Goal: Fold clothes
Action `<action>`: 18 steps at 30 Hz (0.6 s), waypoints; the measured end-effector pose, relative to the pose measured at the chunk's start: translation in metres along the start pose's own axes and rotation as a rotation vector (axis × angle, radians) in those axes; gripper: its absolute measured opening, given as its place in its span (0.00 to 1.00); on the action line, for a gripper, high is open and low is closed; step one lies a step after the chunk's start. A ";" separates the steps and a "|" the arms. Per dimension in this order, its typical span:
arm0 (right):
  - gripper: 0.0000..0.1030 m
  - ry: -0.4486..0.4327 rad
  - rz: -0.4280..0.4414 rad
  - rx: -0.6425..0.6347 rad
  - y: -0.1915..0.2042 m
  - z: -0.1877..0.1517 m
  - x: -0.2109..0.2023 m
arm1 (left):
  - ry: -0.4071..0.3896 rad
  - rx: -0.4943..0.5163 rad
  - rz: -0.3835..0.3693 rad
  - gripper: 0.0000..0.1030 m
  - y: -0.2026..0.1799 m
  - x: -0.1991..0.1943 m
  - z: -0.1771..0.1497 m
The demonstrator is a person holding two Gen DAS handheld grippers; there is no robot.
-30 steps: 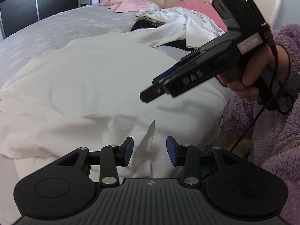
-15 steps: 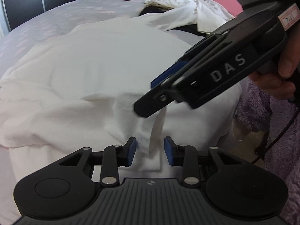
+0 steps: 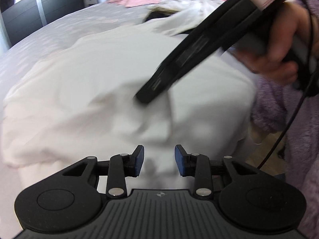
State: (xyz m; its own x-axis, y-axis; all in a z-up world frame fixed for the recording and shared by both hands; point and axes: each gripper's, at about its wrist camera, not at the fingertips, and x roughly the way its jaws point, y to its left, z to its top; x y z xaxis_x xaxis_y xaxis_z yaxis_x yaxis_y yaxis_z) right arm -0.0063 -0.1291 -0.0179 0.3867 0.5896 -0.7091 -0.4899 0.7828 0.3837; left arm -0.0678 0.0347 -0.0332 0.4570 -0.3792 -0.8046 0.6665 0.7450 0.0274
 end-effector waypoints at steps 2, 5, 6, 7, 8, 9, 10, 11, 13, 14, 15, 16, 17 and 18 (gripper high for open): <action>0.04 -0.057 -0.015 0.024 -0.007 0.010 -0.014 | 0.005 -0.054 0.043 0.31 0.013 -0.006 -0.005; 0.04 -0.130 -0.068 0.104 -0.029 0.021 -0.034 | 0.038 -0.118 0.123 0.31 0.030 -0.008 -0.010; 0.04 -0.151 -0.087 0.141 -0.038 0.023 -0.041 | 0.055 -0.137 0.145 0.31 0.037 -0.007 -0.010; 0.04 -0.171 -0.106 0.185 -0.049 0.024 -0.048 | 0.068 -0.149 0.159 0.31 0.042 -0.006 -0.010; 0.04 -0.186 -0.128 0.232 -0.059 0.024 -0.054 | 0.072 -0.157 0.169 0.31 0.047 -0.006 -0.009; 0.04 -0.193 -0.148 0.275 -0.069 0.024 -0.060 | 0.075 -0.166 0.179 0.31 0.052 -0.007 -0.009; 0.04 -0.195 -0.171 0.314 -0.079 0.022 -0.064 | 0.079 -0.174 0.188 0.31 0.058 -0.007 -0.008; 0.04 -0.194 -0.195 0.349 -0.088 0.021 -0.067 | 0.081 -0.181 0.200 0.31 0.063 -0.007 -0.006; 0.04 -0.180 -0.250 0.391 -0.102 0.018 -0.068 | 0.087 -0.188 0.226 0.31 0.072 -0.008 -0.003; 0.04 -0.172 -0.279 0.401 -0.108 0.016 -0.066 | 0.087 -0.191 0.237 0.31 0.078 -0.008 0.000; 0.06 -0.164 -0.308 0.410 -0.113 0.014 -0.065 | 0.082 -0.198 0.249 0.31 0.085 -0.008 0.002; 0.07 -0.155 -0.336 0.419 -0.118 0.012 -0.064 | 0.078 -0.206 0.260 0.32 0.092 -0.008 0.005; 0.08 -0.148 -0.361 0.421 -0.122 0.010 -0.062 | 0.073 -0.214 0.272 0.34 0.100 -0.008 0.007; 0.07 -0.145 -0.389 0.414 -0.123 0.008 -0.062 | 0.069 -0.226 0.284 0.36 0.108 -0.007 0.010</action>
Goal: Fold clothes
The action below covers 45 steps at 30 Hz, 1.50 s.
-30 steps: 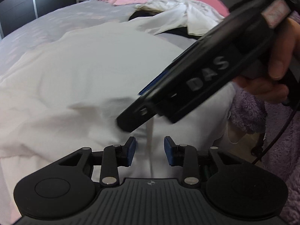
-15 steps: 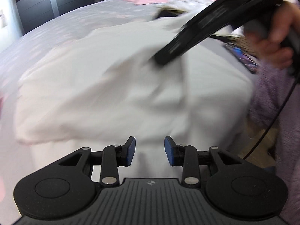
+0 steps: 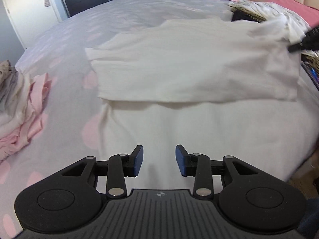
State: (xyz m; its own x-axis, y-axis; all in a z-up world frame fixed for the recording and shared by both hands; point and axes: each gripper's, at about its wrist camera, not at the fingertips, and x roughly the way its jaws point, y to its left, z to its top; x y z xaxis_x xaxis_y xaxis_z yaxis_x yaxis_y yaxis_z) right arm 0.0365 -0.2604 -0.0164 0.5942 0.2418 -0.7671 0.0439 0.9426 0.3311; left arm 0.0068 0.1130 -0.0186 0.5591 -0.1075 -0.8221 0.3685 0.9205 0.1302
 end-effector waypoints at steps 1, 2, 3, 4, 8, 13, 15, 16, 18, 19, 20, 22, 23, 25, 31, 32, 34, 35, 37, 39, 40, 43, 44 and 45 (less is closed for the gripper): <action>0.05 -0.005 -0.026 -0.009 -0.002 -0.001 0.001 | -0.003 -0.012 0.012 0.37 0.007 0.003 0.005; 0.05 -0.011 -0.052 -0.016 -0.005 -0.002 0.001 | -0.007 -0.021 0.026 0.37 0.013 0.006 0.008; 0.04 -0.020 -0.067 -0.017 -0.009 -0.003 0.001 | -0.008 -0.027 0.037 0.37 0.019 0.008 0.010; 0.04 -0.023 -0.069 -0.014 -0.013 -0.003 0.001 | -0.009 -0.034 0.047 0.37 0.025 0.011 0.012; 0.10 -0.030 -0.013 -0.061 -0.009 -0.009 -0.001 | -0.008 -0.064 0.059 0.37 0.043 0.027 0.020; 0.12 -0.073 -0.055 -0.245 0.016 -0.031 -0.002 | -0.013 -0.047 0.103 0.38 0.051 0.040 0.024; 0.25 -0.145 -0.129 -0.293 0.021 -0.037 -0.008 | -0.013 -0.059 0.109 0.38 0.054 0.044 0.024; 0.33 -0.180 -0.159 -0.312 0.021 -0.039 -0.012 | -0.016 -0.069 0.111 0.38 0.056 0.046 0.024; 0.35 -0.225 -0.165 -0.342 0.022 -0.041 -0.018 | -0.018 -0.086 0.118 0.38 0.059 0.049 0.024; 0.35 -0.240 -0.158 -0.357 0.022 -0.042 -0.020 | -0.019 -0.093 0.120 0.39 0.061 0.050 0.024; 0.35 -0.234 -0.130 -0.367 0.023 -0.042 -0.020 | -0.019 -0.100 0.117 0.39 0.062 0.052 0.024; 0.34 -0.207 -0.113 -0.366 0.023 -0.040 -0.013 | -0.015 -0.115 0.112 0.39 0.064 0.055 0.025; 0.35 -0.193 -0.115 -0.355 0.022 -0.038 -0.008 | -0.013 -0.120 0.111 0.39 0.064 0.057 0.026; 0.37 -0.147 -0.114 -0.278 0.011 -0.029 0.005 | -0.020 -0.126 0.109 0.40 0.065 0.058 0.028; 0.03 -0.034 -0.003 0.001 -0.028 -0.013 0.030 | -0.039 -0.143 0.112 0.40 0.071 0.061 0.029; 0.03 -0.055 -0.016 0.011 -0.029 -0.010 0.028 | -0.038 -0.140 0.120 0.40 0.072 0.062 0.029; 0.03 -0.095 -0.050 0.028 -0.032 -0.004 0.026 | -0.035 -0.133 0.133 0.40 0.072 0.065 0.028; 0.03 -0.105 -0.087 0.032 -0.034 -0.001 0.027 | -0.032 -0.131 0.139 0.40 0.073 0.066 0.028; 0.03 -0.116 -0.164 0.035 -0.040 0.003 0.032 | -0.026 -0.129 0.149 0.40 0.075 0.070 0.027; 0.04 -0.113 -0.199 0.049 -0.046 0.005 0.039 | -0.028 -0.136 0.148 0.40 0.077 0.071 0.027; 0.05 -0.103 -0.199 0.066 -0.049 0.005 0.041 | -0.030 -0.139 0.148 0.40 0.077 0.071 0.027; 0.13 -0.115 -0.260 0.018 -0.044 0.004 0.042 | -0.056 -0.119 0.156 0.40 0.074 0.068 0.028; 0.20 -0.125 -0.284 -0.011 -0.041 0.003 0.041 | -0.072 -0.103 0.160 0.40 0.072 0.066 0.028; 0.25 -0.144 -0.300 -0.050 -0.036 0.001 0.039 | -0.090 -0.075 0.158 0.40 0.069 0.065 0.029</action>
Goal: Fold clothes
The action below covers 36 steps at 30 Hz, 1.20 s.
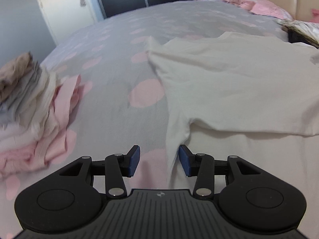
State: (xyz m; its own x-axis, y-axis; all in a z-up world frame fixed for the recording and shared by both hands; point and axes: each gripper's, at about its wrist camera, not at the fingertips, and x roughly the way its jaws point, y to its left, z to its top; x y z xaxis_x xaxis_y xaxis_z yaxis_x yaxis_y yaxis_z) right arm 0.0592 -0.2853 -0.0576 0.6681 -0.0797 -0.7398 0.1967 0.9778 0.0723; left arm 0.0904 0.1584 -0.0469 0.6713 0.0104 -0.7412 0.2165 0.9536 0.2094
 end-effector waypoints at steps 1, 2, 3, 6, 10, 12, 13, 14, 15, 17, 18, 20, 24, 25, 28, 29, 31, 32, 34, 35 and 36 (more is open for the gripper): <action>0.26 -0.021 0.000 -0.027 0.003 -0.001 -0.003 | -0.018 0.034 0.000 0.40 -0.005 -0.001 0.001; 0.26 -0.037 0.009 -0.047 0.006 -0.001 -0.006 | -0.038 0.076 0.003 0.40 -0.011 -0.002 0.003; 0.27 -0.049 0.017 -0.066 0.009 -0.002 -0.008 | -0.051 0.118 0.006 0.40 -0.017 -0.003 0.004; 0.27 -0.066 0.059 -0.114 0.017 -0.005 -0.013 | -0.069 0.253 0.037 0.40 -0.037 0.003 0.007; 0.28 -0.049 0.142 -0.207 0.027 -0.015 -0.017 | -0.045 0.343 0.063 0.36 -0.052 0.019 0.010; 0.28 -0.046 0.178 -0.285 0.033 -0.024 -0.021 | -0.049 0.353 0.078 0.32 -0.053 0.025 0.013; 0.29 -0.047 0.194 -0.331 0.037 -0.030 -0.023 | -0.050 0.357 0.085 0.29 -0.053 0.028 0.014; 0.30 -0.045 0.212 -0.382 0.040 -0.038 -0.026 | -0.045 0.349 0.097 0.22 -0.052 0.030 0.016; 0.32 -0.042 0.229 -0.432 0.043 -0.046 -0.029 | -0.038 0.333 0.097 0.20 -0.049 0.032 0.018; 0.33 -0.026 0.257 -0.532 0.049 -0.062 -0.033 | -0.029 0.300 0.096 0.16 -0.046 0.034 0.022; 0.33 -0.018 0.267 -0.582 0.052 -0.071 -0.034 | -0.028 0.297 0.100 0.15 -0.046 0.035 0.023; 0.33 -0.004 0.243 -0.685 0.058 -0.087 -0.034 | -0.032 0.301 0.108 0.11 -0.049 0.033 0.025; 0.32 -0.035 0.129 -0.868 0.061 -0.110 -0.030 | -0.028 0.277 0.111 0.11 -0.049 0.030 0.027; 0.31 -0.048 0.106 -0.895 0.062 -0.112 -0.030 | -0.022 0.275 0.109 0.11 -0.049 0.031 0.026; 0.25 -0.085 0.043 -0.989 0.066 -0.120 -0.030 | -0.011 0.292 0.118 0.14 -0.051 0.033 0.023; 0.11 -0.095 0.034 -1.010 0.067 -0.121 -0.030 | -0.009 0.298 0.122 0.14 -0.052 0.033 0.022; 0.03 -0.116 0.016 -1.052 0.070 -0.123 -0.031 | -0.008 0.314 0.131 0.14 -0.055 0.033 0.020; 0.03 -0.124 0.011 -1.065 0.071 -0.123 -0.032 | -0.009 0.319 0.133 0.14 -0.055 0.032 0.019; 0.03 -0.133 0.022 -1.046 0.070 -0.117 -0.036 | -0.011 0.327 0.136 0.14 -0.056 0.032 0.017; 0.03 -0.136 0.026 -1.034 0.070 -0.114 -0.039 | -0.010 0.326 0.136 0.14 -0.055 0.032 0.017; 0.03 -0.139 0.030 -1.022 0.069 -0.110 -0.042 | -0.010 0.318 0.136 0.13 -0.054 0.032 0.017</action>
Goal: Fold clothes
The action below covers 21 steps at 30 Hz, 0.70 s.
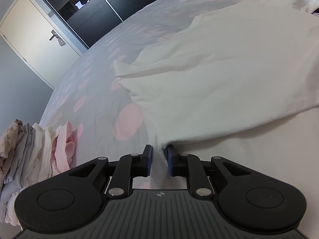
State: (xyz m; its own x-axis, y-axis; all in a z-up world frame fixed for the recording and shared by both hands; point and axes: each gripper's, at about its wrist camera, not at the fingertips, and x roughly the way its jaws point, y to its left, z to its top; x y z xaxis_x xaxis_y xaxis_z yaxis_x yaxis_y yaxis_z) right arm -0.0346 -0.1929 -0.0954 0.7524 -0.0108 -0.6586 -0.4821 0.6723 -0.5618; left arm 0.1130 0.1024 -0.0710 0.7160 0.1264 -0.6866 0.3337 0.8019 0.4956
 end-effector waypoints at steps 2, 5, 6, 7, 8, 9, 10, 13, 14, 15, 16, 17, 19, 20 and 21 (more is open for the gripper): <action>0.03 -0.011 0.012 0.023 -0.006 0.005 -0.007 | 0.001 -0.037 -0.020 0.07 0.006 0.001 0.001; 0.03 -0.018 0.072 0.063 -0.014 0.014 -0.020 | 0.002 -0.105 -0.053 0.05 0.015 -0.002 0.003; 0.03 -0.020 0.098 0.077 -0.016 0.018 -0.025 | 0.003 -0.141 -0.069 0.05 0.020 -0.003 0.003; 0.03 -0.022 0.126 0.090 -0.018 0.021 -0.031 | 0.004 -0.178 -0.085 0.05 0.025 -0.004 0.003; 0.03 -0.022 0.160 0.103 -0.021 0.025 -0.036 | 0.006 -0.228 -0.103 0.05 0.032 -0.004 0.003; 0.03 -0.023 0.197 0.116 -0.023 0.029 -0.042 | 0.009 -0.277 -0.120 0.04 0.039 -0.004 0.002; 0.03 -0.023 0.239 0.130 -0.025 0.033 -0.048 | 0.012 -0.325 -0.138 0.04 0.047 -0.004 0.000; 0.03 -0.032 0.396 0.176 -0.026 0.046 -0.066 | 0.023 -0.488 -0.194 0.04 0.073 0.002 -0.008; 0.03 -0.034 0.449 0.188 -0.025 0.050 -0.071 | 0.025 -0.541 -0.213 0.04 0.082 0.004 -0.012; 0.03 -0.036 0.503 0.200 -0.023 0.054 -0.075 | 0.025 -0.594 -0.237 0.04 0.091 0.007 -0.016; 0.03 -0.037 0.560 0.212 -0.021 0.058 -0.080 | 0.026 -0.647 -0.260 0.04 0.100 0.010 -0.021; 0.03 -0.038 0.623 0.223 -0.018 0.063 -0.083 | 0.024 -0.690 -0.282 0.04 0.106 0.013 -0.025; 0.03 -0.040 0.724 0.235 -0.009 0.074 -0.089 | 0.023 -0.740 -0.319 0.04 0.114 0.019 -0.031; 0.03 -0.038 0.774 0.245 -0.004 0.080 -0.091 | 0.022 -0.770 -0.338 0.04 0.118 0.022 -0.035; 0.03 -0.033 0.818 0.255 0.001 0.087 -0.093 | 0.022 -0.809 -0.358 0.04 0.121 0.025 -0.040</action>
State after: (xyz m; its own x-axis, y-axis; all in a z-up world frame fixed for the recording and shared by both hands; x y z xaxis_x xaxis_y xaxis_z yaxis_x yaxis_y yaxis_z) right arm -0.0660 -0.1273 0.0086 0.2266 0.5694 -0.7902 -0.7661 0.6051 0.2164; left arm 0.1470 0.2263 -0.0493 0.6372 -0.2070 -0.7424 -0.0066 0.9618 -0.2738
